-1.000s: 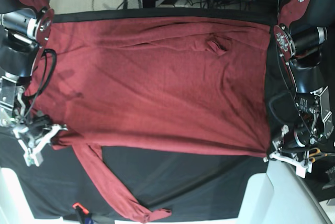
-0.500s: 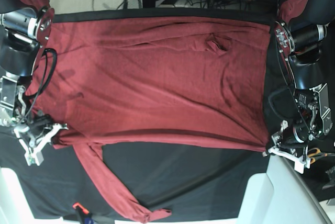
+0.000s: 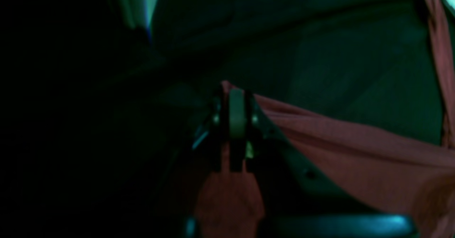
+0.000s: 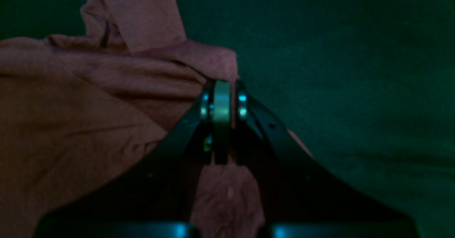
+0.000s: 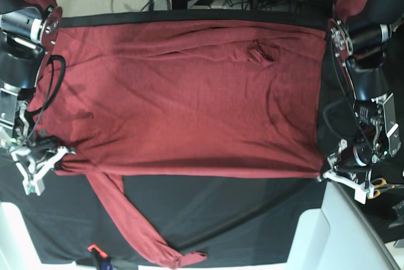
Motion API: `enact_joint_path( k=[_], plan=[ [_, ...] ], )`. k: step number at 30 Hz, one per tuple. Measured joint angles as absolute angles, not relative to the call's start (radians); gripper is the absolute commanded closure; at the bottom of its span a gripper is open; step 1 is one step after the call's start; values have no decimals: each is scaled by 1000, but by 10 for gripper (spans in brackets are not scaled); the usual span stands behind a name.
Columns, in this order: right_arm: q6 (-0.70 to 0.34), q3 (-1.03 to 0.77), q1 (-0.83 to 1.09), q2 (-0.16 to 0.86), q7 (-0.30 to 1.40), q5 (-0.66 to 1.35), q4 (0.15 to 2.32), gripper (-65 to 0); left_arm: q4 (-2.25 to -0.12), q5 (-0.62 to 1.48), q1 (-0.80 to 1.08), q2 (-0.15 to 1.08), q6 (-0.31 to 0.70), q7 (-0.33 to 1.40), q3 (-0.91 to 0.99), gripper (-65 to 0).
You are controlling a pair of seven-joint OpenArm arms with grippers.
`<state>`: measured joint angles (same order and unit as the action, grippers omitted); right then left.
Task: Fold the T-shirt properly
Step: 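Lift both side edges and fold the shirt body over toward the collar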
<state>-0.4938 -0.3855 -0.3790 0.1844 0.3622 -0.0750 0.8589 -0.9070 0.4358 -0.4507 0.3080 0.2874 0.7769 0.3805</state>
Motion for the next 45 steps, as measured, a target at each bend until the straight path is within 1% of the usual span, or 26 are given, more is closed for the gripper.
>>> enact_joint_path(
  k=[4, 6, 10, 15, 18, 24, 30, 34, 36, 42, 45],
  plan=[
    [-494, -383, -369, 185, 368, -72, 859, -6, -1015, 438, -406, 300, 288, 812, 382, 0],
    [-494, -383, -366, 184, 419, -73, 859, -6, -1062, 442, -377, 293, 288, 817, 382, 0],
    [-494, -383, -365, 185, 438, -72, 861, -6, -1107, 437, -314, 286, 288, 866, 382, 0],
    [-494, -382, -329, 184, 479, -69, 891, -6, -1200, 439, -239, 276, 288, 872, 383, 0],
    [-494, -382, -291, 183, 498, -72, 931, -6, -1234, 440, -200, 274, 288, 903, 383, 0],
    [-494, -387, -263, 178, 538, -63, 984, -6, -1290, 442, -138, 268, 288, 906, 382, 0],
    [-495, -389, -195, 178, 551, -61, 1079, -6, -1352, 440, -82, 266, 288, 906, 383, 0],
    [-494, -389, -187, 179, 578, -60, 1097, -6, -1381, 442, -58, 266, 288, 911, 383, 0],
    [-495, -389, -183, 178, 577, -59, 1097, -6, -1396, 441, -51, 266, 288, 949, 383, 0],
    [-497, -391, -147, 176, 580, -59, 1145, -6, -1513, 444, -13, 260, 297, 1007, 482, 0],
    [-498, -390, -140, 175, 580, -55, 1182, -6, -1557, 443, 8, 259, 298, 1010, 487, 0]
  ],
)
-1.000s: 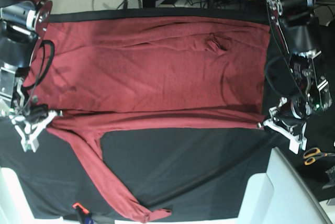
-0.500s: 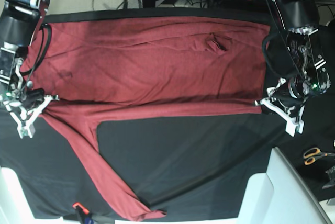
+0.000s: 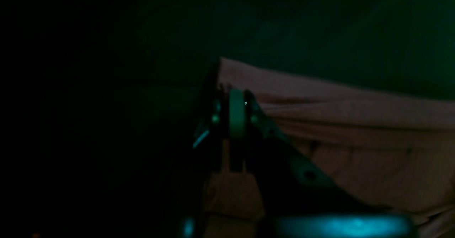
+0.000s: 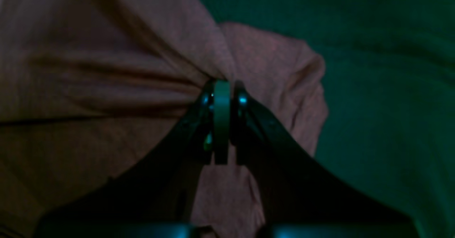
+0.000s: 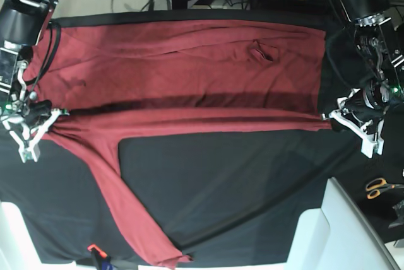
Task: Fold the T-shirt properly
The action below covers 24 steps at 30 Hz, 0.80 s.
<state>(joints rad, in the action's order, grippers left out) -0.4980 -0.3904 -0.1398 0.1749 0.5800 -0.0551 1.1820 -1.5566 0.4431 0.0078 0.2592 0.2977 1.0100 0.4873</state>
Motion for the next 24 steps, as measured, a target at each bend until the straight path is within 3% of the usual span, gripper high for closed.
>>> enact_joint_path(
  k=[24],
  plan=[
    [-489, -455, -36, 103, 650, -60, 1257, -6, -1564, 422, 102, 202, 295, 1007, 484, 0]
  ],
)
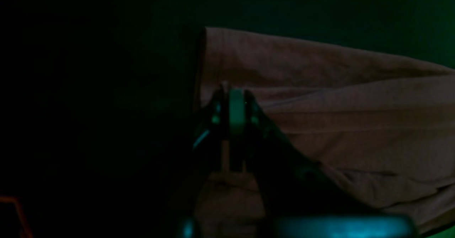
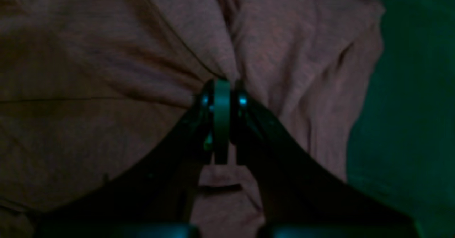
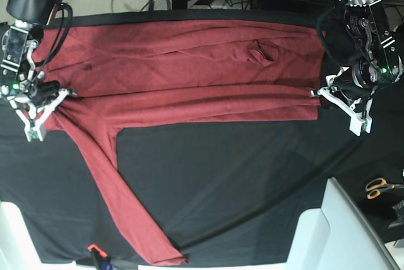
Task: Fold the T-shirt properly
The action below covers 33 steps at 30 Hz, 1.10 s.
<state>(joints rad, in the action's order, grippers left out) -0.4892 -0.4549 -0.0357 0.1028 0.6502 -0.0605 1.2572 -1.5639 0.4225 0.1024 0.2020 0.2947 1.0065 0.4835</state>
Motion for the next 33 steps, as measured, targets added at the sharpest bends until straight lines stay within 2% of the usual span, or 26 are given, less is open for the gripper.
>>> enact_joint_path(
  k=[5, 33],
  plan=[
    [-490, -461, -34, 112, 694, -60, 1260, -6, -1562, 427, 102, 191, 295, 1007, 481, 0],
    [-493, -487, -8, 88, 699, -60, 1261, -15, -1562, 426, 101, 200, 295, 1007, 483, 0]
  ],
)
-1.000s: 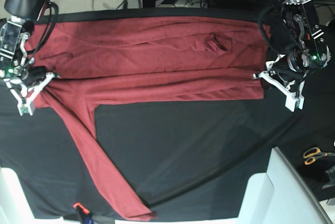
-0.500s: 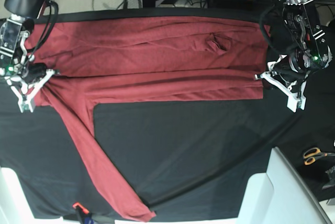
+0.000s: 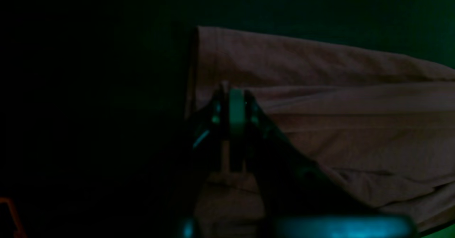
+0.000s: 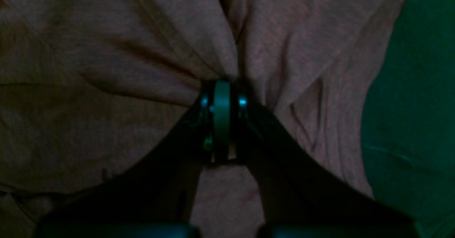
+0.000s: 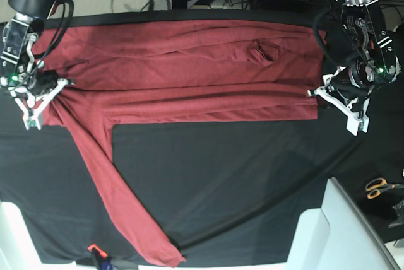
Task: Fold the T-shirt properly
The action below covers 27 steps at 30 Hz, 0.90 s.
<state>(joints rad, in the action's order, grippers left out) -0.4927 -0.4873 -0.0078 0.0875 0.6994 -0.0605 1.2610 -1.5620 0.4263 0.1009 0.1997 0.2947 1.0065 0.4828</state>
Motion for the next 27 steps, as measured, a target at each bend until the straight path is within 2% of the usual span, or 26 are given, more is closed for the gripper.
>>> enact_joint_path(
  k=[2, 4, 9, 11, 15, 19, 22, 27],
  plan=[
    [-492, -487, -8, 88, 699, -60, 1261, -27, -1562, 426, 101, 199, 295, 1007, 483, 0],
    [-489, -487, -8, 88, 700, -60, 1261, -80, -1562, 427, 101, 199, 295, 1007, 483, 0],
    [-489, -490, -7, 88, 727, -61, 1264, -321, -1562, 427, 101, 199, 295, 1007, 483, 0],
    [-486, -492, -2, 77, 735, -66, 1308, -383, -1562, 426, 101, 199, 295, 1007, 483, 0],
    [-488, -540, 6, 13, 731, -56, 1472, -387, -1561, 426, 103, 194, 295, 1007, 481, 0],
    [-485, -513, 9, 8, 735, -65, 1570, -390, -1561, 427, 103, 194, 295, 1006, 481, 0],
    [-485, -450, -36, 16, 749, -74, 1548, -389, -1561, 426, 109, 194, 295, 1007, 481, 0],
    [-496, -383, -183, 42, 720, -57, 1330, -389, -1560, 426, 115, 195, 295, 1007, 482, 0]
  ],
)
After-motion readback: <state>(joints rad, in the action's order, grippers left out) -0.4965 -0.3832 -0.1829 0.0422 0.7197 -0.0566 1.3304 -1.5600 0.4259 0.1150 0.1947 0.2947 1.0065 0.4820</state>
